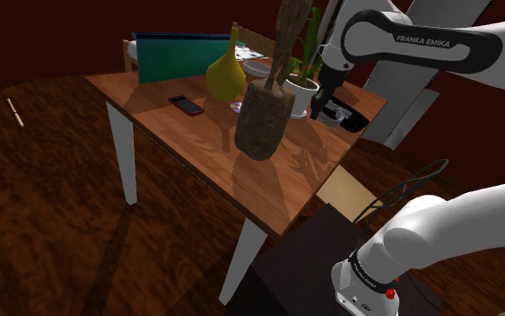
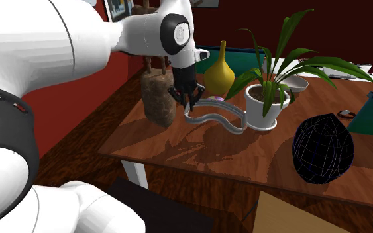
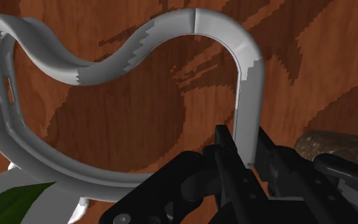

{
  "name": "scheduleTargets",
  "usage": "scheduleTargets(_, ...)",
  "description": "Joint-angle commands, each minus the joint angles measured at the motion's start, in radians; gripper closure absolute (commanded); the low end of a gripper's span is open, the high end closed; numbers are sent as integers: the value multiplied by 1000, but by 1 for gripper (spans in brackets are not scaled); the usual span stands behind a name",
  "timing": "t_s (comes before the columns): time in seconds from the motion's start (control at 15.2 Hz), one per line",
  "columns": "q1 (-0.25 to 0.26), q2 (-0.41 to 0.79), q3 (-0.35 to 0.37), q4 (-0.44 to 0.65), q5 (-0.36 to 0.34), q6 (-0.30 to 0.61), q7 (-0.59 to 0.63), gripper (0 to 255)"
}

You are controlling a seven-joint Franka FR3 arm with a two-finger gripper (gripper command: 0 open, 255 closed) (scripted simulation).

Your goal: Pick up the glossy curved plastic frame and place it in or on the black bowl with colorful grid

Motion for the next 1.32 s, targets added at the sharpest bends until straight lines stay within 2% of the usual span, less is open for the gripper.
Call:
scheduleTargets(0.0,-16,24,-32,25,-13,4,-43,255)
scheduleTargets(0.66,-88,245,-188,224,-31,56,-263,255)
scheduleTargets(1.25,-165,516,-299,513,42,53,-469,255)
